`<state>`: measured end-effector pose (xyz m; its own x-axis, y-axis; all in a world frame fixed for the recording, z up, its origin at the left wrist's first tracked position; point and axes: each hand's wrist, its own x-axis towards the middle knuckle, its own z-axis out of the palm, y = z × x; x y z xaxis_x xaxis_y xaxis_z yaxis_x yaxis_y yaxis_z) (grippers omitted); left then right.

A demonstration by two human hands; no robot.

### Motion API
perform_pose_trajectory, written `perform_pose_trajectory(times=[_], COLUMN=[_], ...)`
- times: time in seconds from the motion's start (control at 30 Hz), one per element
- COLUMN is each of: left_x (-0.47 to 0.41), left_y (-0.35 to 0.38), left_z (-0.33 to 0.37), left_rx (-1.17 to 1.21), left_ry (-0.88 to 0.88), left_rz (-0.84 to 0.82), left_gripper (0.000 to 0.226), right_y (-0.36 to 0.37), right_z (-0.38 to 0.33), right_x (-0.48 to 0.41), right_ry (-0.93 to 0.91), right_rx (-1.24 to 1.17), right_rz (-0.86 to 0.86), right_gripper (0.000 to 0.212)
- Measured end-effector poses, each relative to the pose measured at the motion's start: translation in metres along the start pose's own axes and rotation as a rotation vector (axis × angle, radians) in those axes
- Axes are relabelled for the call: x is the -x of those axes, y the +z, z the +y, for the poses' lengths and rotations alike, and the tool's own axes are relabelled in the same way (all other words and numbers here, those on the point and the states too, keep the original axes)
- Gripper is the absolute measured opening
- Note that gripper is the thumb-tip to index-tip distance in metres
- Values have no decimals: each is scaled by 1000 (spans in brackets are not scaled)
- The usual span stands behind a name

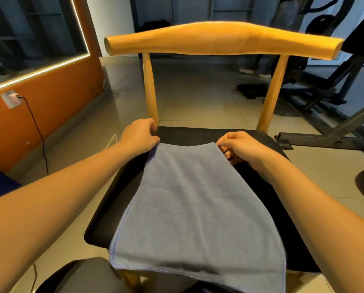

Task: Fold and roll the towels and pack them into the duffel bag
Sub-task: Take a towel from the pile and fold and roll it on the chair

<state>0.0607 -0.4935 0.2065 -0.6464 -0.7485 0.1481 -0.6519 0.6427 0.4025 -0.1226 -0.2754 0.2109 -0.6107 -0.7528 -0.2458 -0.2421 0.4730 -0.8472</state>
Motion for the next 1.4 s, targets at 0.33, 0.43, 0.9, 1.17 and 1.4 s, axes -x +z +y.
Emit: perform_pose_trajectory(times=[0.33, 0.43, 0.9, 1.17, 1.4], left_x=[32, 36, 85, 88, 89], left_y=[42, 43, 36, 40, 42], left_z=[120, 122, 54, 45, 47], left_rx=[209, 126, 460, 553, 637], left_ry=[-13, -24, -17, -11, -7], left_rz=[-315, -350, -213, -154, -203], left_gripper=[54, 35, 40, 40, 31], right_y=[-29, -30, 1, 1, -30], right_z=[-6, -6, 19, 18, 36], right_x=[46, 60, 36, 27, 27], right_ry=[-3, -59, -206, -250, -153], right_rx=[92, 159, 488, 531, 380], right_rz=[-338, -495, -128, -154, 3], right_gripper=[37, 41, 15, 21, 15])
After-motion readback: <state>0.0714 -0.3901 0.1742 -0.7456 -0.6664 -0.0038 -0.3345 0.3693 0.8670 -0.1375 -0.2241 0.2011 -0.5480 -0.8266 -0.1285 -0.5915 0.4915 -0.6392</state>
